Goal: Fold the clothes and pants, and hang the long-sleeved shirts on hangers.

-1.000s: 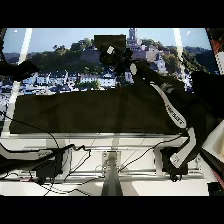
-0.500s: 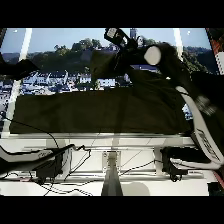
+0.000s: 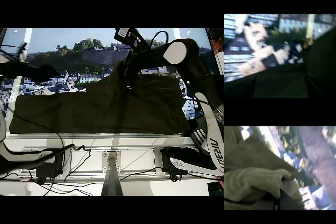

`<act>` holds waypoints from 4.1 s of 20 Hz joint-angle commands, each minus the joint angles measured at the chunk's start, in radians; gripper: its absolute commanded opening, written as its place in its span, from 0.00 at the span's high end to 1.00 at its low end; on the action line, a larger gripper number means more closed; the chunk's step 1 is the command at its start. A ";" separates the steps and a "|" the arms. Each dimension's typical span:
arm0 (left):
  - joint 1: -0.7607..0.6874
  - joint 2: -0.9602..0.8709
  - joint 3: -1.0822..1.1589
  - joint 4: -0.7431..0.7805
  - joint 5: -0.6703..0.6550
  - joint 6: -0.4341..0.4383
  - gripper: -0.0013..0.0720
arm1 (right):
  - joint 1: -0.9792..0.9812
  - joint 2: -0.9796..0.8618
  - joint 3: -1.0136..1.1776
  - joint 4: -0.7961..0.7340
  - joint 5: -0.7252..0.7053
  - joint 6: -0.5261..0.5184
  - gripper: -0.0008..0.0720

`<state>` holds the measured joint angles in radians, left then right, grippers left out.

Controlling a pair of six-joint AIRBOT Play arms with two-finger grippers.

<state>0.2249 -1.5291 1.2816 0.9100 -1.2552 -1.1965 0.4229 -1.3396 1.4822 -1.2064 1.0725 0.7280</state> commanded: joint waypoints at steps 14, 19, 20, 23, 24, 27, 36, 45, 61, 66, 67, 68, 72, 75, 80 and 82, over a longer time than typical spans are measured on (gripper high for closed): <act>-0.367 -0.210 -0.042 -0.021 0.303 0.000 0.77 | -0.032 -0.113 -0.016 0.000 0.007 0.048 0.94; -0.330 -0.166 0.012 -0.021 0.292 0.019 0.96 | -0.032 -0.113 -0.016 -0.019 -0.074 0.049 0.95; -0.303 -0.134 0.044 -0.021 0.264 0.019 0.96 | -0.033 -0.114 -0.016 -0.037 -0.145 0.056 0.94; -0.191 0.003 0.143 -0.021 0.112 0.020 0.96 | -0.056 -0.127 -0.016 -0.060 -0.414 0.166 0.94; -0.149 0.062 0.166 -0.021 0.056 0.023 0.96 | -0.073 -0.140 -0.016 -0.058 -0.494 0.224 0.94; -0.026 0.275 0.183 -0.050 -0.026 0.023 0.96 | -0.128 -0.187 -0.016 -0.055 -0.596 0.419 0.12; 0.122 0.653 0.183 0.011 0.277 0.023 0.96 | -0.340 -0.167 -0.015 -0.085 -0.227 0.520 0.04; 0.121 0.325 0.180 0.374 0.358 -0.128 0.96 | -0.701 -0.169 -0.019 -0.150 0.215 0.405 0.26; 0.111 -0.080 0.180 0.369 0.500 -0.240 0.96 | -0.939 -0.406 -0.273 0.381 0.147 0.298 0.26; 0.111 -0.090 0.180 0.368 0.496 -0.240 0.96 | -0.921 -0.439 -0.273 0.466 0.162 0.262 0.29; 0.111 -0.097 0.180 0.368 0.492 -0.240 0.96 | -0.906 -0.439 -0.273 0.467 0.156 0.252 0.38; 0.111 -0.104 0.180 0.368 0.488 -0.240 0.96 | -0.885 -0.439 -0.273 0.466 0.147 0.245 0.48; 0.114 -0.095 0.189 0.362 0.485 -0.240 0.96 | -0.819 -0.431 -0.238 0.465 0.102 0.151 0.94; 0.142 -0.035 0.225 0.390 0.488 -0.240 0.96 | -0.834 -0.402 -0.165 0.415 0.074 0.158 0.94; 0.209 0.075 0.247 0.477 0.485 -0.240 0.96 | -0.924 -0.315 -0.154 0.308 -0.038 0.249 0.94; 0.213 0.074 0.247 0.477 0.485 -0.240 0.96 | -0.950 -0.314 -0.154 0.307 -0.032 0.253 0.94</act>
<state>0.4194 -1.4796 1.5230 1.3598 -0.7715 -1.4372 -0.4904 -1.6737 1.3220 -0.8623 1.0718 0.9550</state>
